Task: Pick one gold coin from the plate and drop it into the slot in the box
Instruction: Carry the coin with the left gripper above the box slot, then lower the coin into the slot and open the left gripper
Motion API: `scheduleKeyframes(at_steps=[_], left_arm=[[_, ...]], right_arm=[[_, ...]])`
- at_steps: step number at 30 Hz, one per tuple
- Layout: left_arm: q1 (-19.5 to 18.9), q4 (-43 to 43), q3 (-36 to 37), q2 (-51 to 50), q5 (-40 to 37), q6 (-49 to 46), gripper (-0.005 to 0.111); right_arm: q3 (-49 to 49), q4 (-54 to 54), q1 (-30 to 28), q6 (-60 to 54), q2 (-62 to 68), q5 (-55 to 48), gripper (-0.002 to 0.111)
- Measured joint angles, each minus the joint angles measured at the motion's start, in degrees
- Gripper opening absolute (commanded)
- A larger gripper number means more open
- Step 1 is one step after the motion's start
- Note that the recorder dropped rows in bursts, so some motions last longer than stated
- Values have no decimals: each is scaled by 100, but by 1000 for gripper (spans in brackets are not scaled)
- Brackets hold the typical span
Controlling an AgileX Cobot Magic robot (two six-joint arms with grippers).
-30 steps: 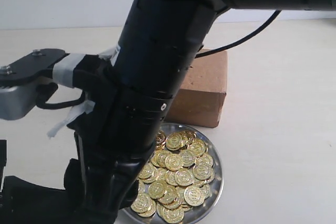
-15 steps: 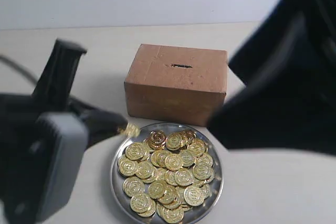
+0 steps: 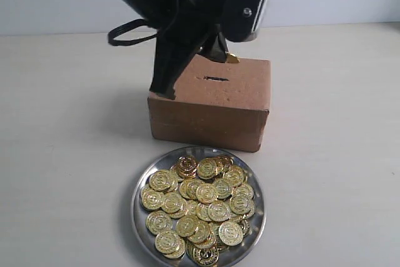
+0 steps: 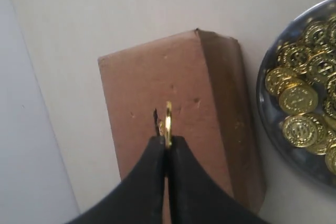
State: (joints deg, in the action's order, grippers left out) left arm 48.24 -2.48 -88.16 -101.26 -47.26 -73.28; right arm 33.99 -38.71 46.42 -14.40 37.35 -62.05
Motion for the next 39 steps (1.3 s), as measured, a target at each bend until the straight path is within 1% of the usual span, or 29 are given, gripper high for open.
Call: scheduleKeyframes(at_steps=[6, 8, 11, 17, 27, 39], left_arm=[[0, 836, -1317, -1022, -809, 910, 0], [0, 933, -1664, -1345, -958, 1069, 0], [0, 956, -1968, -1744, -1038, 1177, 0], [-20, 1126, -2138, -2113, -1162, 1272, 0], [-299, 1373, -2158, -2270, -1229, 1526, 0], [-299, 1312, -2173, -2432, -1229, 1526, 0]], right_arm=[[-797, -553, 0, -292, -283, 455, 61], [-953, -706, 0, -458, -283, 556, 61], [-1128, -887, 0, -691, -283, 665, 61], [-1239, -1031, 0, -882, -283, 767, 61], [-1239, -1077, 0, -967, -283, 816, 61], [-1239, -1118, 0, -1048, -283, 827, 61]])
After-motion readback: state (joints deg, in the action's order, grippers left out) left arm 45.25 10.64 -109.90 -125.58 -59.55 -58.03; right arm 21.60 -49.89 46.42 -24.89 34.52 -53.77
